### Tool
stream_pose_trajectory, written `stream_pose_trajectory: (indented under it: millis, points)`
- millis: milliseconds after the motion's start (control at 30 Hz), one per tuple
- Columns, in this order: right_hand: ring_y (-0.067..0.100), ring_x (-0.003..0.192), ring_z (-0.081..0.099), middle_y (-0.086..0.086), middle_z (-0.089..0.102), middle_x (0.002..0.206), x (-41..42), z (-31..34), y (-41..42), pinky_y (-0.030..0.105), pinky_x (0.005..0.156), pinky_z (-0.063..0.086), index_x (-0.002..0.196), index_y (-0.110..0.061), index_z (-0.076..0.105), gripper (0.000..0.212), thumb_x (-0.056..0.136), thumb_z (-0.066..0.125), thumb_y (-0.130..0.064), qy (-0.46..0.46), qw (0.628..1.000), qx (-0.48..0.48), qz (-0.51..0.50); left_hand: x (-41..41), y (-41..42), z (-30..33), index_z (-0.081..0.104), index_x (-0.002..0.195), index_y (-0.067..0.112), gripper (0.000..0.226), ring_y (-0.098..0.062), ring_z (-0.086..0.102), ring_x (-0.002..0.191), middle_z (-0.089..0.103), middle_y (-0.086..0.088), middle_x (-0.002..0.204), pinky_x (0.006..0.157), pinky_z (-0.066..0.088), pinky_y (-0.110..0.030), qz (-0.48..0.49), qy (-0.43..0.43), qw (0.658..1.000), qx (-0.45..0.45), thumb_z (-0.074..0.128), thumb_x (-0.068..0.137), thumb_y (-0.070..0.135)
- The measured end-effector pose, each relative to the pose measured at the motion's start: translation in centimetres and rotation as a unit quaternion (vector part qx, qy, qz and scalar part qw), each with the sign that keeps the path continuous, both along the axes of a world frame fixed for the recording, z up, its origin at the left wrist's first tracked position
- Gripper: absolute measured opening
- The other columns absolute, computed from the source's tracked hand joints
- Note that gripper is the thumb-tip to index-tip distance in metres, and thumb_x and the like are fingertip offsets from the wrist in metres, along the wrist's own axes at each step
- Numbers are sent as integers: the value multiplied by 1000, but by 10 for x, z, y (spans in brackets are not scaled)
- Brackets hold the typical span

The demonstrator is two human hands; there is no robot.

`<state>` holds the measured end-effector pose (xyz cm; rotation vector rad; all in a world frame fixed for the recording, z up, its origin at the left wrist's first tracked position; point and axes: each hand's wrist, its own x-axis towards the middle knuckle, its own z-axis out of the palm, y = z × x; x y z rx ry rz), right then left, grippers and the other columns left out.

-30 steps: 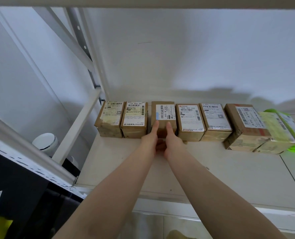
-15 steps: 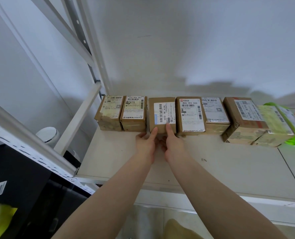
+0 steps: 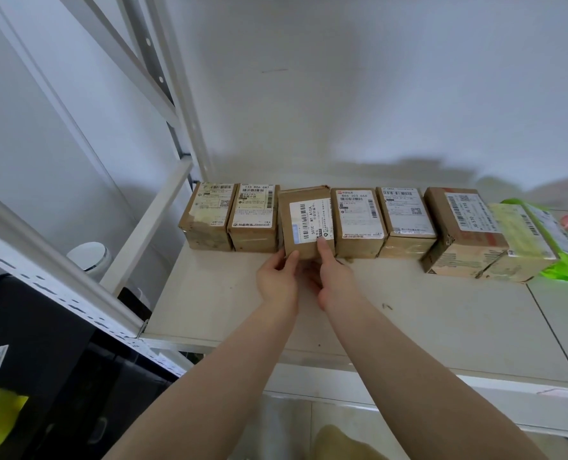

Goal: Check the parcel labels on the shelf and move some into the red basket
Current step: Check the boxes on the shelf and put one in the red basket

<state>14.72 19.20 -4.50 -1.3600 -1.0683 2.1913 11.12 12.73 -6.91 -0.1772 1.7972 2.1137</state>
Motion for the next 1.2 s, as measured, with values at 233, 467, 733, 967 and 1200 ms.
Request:
stream_pose_trajectory:
  millis: [233, 467, 733, 967, 1200]
  points:
    - [20, 91, 66, 2, 73, 95, 30, 9, -8, 30, 76, 55, 104, -15, 71, 35, 87, 72, -45, 15, 997, 41, 56, 5, -32, 20, 70, 114, 3, 24, -14, 71, 86, 74, -2, 92, 84, 57, -22, -68, 47, 996, -25, 65, 91, 8]
    - [19, 118, 60, 1, 64, 131, 62, 11, -14, 40, 101, 52, 142, -16, 52, 76, 79, 78, -50, 8, 986, 83, 143, -4, -77, 63, 70, 116, 5, 27, -17, 72, 91, 74, -4, 96, 86, 57, -22, -198, 72, 971, -108, 67, 89, 7]
    - [18, 98, 70, 2, 77, 104, 75, 39, -19, 37, 95, 54, 119, -15, 66, 30, 90, 69, -22, 126, 979, 12, 157, -23, -102, 114, 74, 110, 15, 25, -14, 72, 95, 76, -1, 103, 93, 56, -33, -293, 156, 909, -253, 73, 86, 19]
    - [17, 97, 71, 5, 77, 106, 78, 61, -41, 36, 96, 54, 115, -18, 69, 24, 91, 69, -24, 195, 974, -67, 92, 19, -90, 116, 51, 135, 38, 53, -14, 63, 109, 67, 2, 118, 90, 55, -41, -262, 109, 950, -131, 70, 86, 34]
    - [20, 114, 66, 4, 73, 122, 106, 73, -47, 41, 96, 54, 125, -22, 65, 58, 70, 75, -36, 201, 973, -37, 105, 42, -96, 120, 46, 142, 38, 64, -19, 69, 107, 70, -5, 120, 89, 58, -42, -278, 100, 955, -25, 69, 83, 24]
